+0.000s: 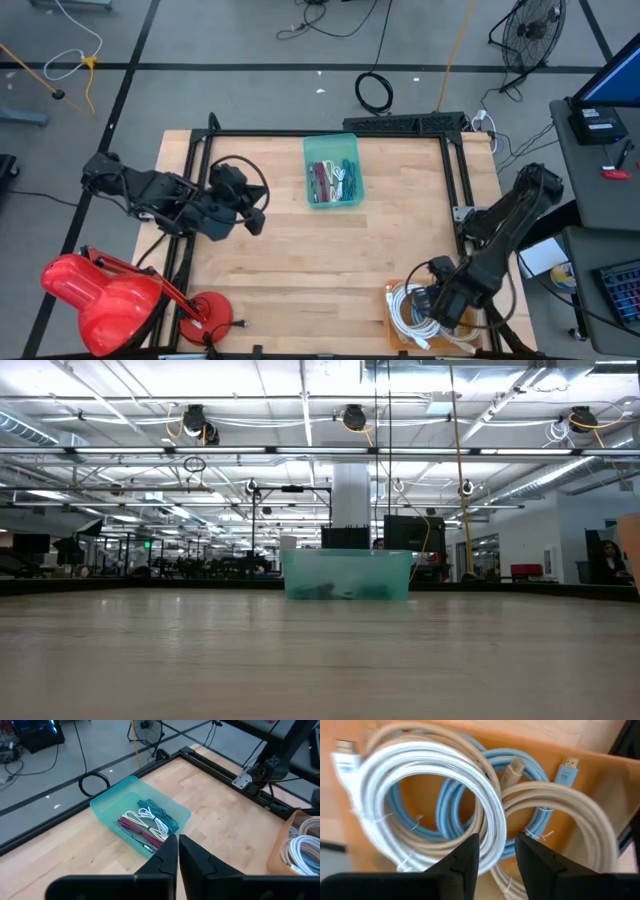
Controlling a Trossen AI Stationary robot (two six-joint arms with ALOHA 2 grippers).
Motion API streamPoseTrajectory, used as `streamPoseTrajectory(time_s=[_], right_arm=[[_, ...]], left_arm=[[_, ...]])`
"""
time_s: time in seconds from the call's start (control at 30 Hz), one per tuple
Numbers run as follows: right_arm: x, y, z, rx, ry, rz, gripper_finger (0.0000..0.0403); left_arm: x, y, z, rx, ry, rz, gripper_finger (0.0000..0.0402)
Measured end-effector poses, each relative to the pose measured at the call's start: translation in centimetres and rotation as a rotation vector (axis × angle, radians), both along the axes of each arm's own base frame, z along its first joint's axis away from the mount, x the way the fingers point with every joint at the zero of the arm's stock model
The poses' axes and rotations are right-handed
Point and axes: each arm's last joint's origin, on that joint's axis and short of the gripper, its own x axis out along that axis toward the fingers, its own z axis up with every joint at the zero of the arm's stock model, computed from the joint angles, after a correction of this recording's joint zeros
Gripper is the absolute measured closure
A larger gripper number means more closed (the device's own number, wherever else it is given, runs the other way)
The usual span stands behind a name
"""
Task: Pick & Place USB Port
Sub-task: Return to Home Position
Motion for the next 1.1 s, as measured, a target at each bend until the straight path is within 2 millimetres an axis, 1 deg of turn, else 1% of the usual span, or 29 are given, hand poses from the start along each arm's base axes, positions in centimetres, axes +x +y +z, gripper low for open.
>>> streamPoseTrajectory(time_s=[0.07, 0.17, 0.27, 0.37, 0.47, 0.57, 0.67, 0.83, 0.97, 1.1], right_arm=[[-0.3, -0.5, 0.9, 0.011, -0.057, -0.006, 0.0293], [-0.6, -1.4, 2.3, -0.007, -0.199, -0.025, 0.03], [-0.6, -2.4, 3.8, -0.069, -0.419, -0.013, 0.0308], [-0.4, -3.0, 5.3, -0.124, -0.649, 0.017, 0.0321], [-0.3, -3.6, 6.8, -0.204, -0.839, 0.088, 0.035], [-0.2, -4.2, 8.1, -0.304, -0.976, 0.192, 0.0392], [-0.2, -5.2, 9.1, -0.421, -1.047, 0.306, 0.0397], [-0.4, -6.7, 10.4, -0.564, -1.087, 0.532, 0.0402], [-0.4, -8.1, 11.1, -0.642, -1.095, 0.687, 0.0402], [-0.7, -9.7, 11.4, -0.685, -1.114, 0.798, 0.0403]], left_arm=[[0.2, -0.1, -0.1, 0.007, 0.005, -0.004, 0.0395], [0.4, -0.1, 0.0, 0.022, 0.004, -0.015, 0.0398], [0.6, 0.0, 0.3, 0.032, -0.026, -0.021, 0.0389], [1.0, -0.1, 0.7, 0.042, -0.057, -0.047, 0.0392], [1.3, -0.3, 1.1, 0.035, -0.103, -0.058, 0.0399], [1.6, -0.4, 1.6, 0.013, -0.158, -0.055, 0.0392], [1.9, -0.3, 2.0, -0.005, -0.215, -0.043, 0.0389], [2.6, 0.1, 2.8, -0.059, -0.328, -0.003, 0.0398], [3.8, 0.1, 2.8, -0.077, -0.387, 0.029, 0.0391], [6.0, -0.2, 2.1, -0.109, -0.427, 0.049, 0.0399]])
